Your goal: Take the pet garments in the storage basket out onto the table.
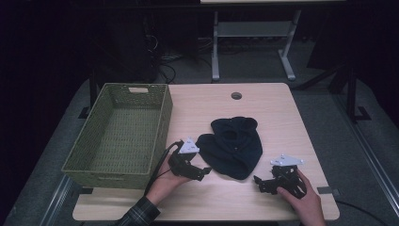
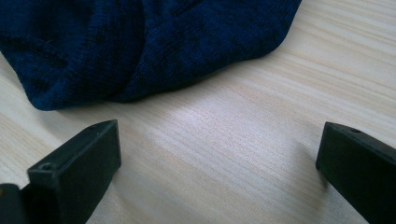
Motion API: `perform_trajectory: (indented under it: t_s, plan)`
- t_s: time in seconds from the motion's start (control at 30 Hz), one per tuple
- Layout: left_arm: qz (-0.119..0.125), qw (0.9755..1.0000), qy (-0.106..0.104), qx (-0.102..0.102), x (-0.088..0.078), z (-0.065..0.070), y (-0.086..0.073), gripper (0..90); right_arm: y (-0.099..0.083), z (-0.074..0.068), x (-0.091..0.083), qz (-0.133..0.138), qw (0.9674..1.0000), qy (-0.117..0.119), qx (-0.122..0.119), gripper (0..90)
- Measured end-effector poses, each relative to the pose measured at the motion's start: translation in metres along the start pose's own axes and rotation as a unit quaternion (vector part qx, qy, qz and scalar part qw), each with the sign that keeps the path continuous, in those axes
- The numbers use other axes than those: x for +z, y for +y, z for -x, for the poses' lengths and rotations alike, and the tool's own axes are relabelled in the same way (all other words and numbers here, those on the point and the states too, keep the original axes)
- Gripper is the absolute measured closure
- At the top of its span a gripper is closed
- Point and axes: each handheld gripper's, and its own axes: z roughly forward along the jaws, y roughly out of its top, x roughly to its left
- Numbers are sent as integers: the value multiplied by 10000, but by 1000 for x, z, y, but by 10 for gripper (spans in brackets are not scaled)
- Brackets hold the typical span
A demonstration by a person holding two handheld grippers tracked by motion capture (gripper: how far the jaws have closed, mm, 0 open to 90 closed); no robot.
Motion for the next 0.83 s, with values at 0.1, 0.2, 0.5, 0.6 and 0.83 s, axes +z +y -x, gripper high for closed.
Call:
perform_trajectory:
  t_s: [0.1, 0.2, 0.5, 0.6, 0.83]
  plan:
    - [-164, 9998, 43, -51, 4, 3, -8, 136, 0, 0, 0, -1, 10000, 0, 1, 0]
    - [-290, 9995, 101, -37, 7, 4, -15, 135, 0, 0, 0, 0, 10000, 0, 0, 0]
    - [-559, 9980, 267, 153, 19, 8, -25, 129, 0, 0, 0, -1, 10000, 0, 1, 0]
    - [-398, 9987, 253, 171, 19, 7, -28, 128, 0, 0, 0, 0, 10000, 0, 1, 0]
    - [-221, 9993, 260, 150, 19, 7, -33, 129, 0, 0, 0, -1, 10000, 0, -1, 0]
